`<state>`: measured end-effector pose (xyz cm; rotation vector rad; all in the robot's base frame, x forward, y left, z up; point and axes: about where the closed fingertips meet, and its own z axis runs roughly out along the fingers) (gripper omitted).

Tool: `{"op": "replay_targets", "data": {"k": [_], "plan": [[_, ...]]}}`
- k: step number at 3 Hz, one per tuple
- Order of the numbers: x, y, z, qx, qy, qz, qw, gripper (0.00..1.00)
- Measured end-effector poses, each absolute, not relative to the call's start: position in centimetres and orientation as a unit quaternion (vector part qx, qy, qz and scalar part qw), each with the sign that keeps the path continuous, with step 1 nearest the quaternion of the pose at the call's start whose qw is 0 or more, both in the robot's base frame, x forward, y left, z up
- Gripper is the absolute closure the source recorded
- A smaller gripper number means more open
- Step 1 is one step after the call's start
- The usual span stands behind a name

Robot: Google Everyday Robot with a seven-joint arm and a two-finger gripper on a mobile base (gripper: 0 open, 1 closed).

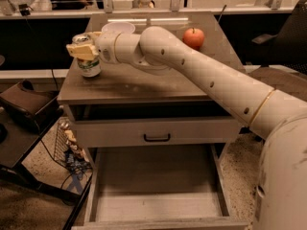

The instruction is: Place 7up can into middle drawer

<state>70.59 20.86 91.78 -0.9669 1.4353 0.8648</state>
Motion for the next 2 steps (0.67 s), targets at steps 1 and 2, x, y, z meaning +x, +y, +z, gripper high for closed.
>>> {"op": "replay_targets", "data": {"k": [1,2], "plan": [[68.9,18.9,95.1,-0.411,0.610,0.347,0.582,1.00],[63.9,16.2,99.7,-0.422,0.599,0.323,0.599,1.00]]}}
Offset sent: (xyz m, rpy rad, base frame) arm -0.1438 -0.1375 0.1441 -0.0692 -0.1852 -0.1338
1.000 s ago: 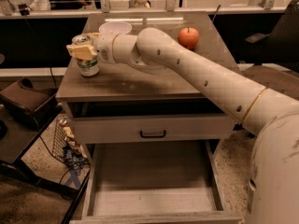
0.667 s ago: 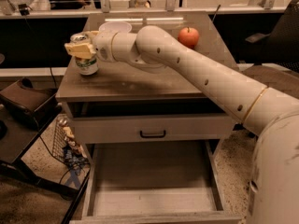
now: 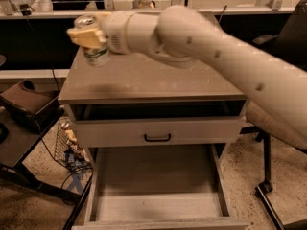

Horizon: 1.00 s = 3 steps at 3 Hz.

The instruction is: Place 7up can into middle drawer

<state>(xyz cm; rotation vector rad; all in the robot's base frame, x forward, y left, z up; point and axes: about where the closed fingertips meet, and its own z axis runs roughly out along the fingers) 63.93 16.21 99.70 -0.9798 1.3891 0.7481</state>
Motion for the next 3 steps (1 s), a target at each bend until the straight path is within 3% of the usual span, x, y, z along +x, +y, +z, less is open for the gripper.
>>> {"op": "replay_targets", "data": {"k": [2,3], "plan": [[49.6,15.2,97.2,-0.468,0.578,0.364,0.561,1.00],[46.2,9.8,90.9,-0.454,0.618,0.371,0.524,1.00]]}}
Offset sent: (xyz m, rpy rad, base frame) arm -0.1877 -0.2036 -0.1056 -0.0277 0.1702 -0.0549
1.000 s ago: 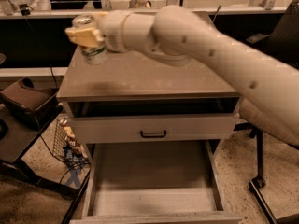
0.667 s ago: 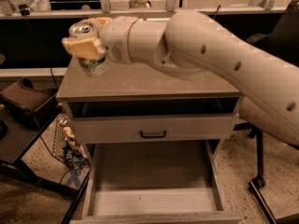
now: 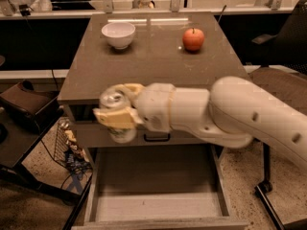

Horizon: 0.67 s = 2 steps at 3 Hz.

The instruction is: Place 7up can into middle drawer

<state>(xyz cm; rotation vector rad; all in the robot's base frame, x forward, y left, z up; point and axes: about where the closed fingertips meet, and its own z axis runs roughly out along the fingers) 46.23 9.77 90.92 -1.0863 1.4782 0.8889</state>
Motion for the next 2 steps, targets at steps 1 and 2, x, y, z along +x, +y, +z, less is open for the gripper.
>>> {"op": "replay_targets", "data": {"k": [1,2], "plan": [[45.0,2.8,84.1,-0.412,0.662,0.357,0.515,1.00],[45.1,-1.6,77.7,-0.389,0.682,0.341,0.517,1.00]]}}
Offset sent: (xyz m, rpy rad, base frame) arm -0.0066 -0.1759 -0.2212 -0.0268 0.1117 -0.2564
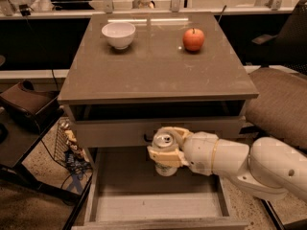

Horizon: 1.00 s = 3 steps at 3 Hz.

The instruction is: Place 7up can into middle drawer

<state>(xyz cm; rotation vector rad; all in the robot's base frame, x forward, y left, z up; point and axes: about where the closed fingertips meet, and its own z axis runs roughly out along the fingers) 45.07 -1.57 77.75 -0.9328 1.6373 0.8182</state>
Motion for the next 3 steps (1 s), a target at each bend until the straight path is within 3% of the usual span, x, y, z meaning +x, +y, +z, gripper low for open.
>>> {"op": "replay_targets", "data": {"k": [2,3], "plan": [[47.3,-5.5,64.7,-0.394,0.658,0.311,0.562,1.00],[47.3,-5.5,64.7,-0.394,0.658,0.311,0.562,1.00]]}}
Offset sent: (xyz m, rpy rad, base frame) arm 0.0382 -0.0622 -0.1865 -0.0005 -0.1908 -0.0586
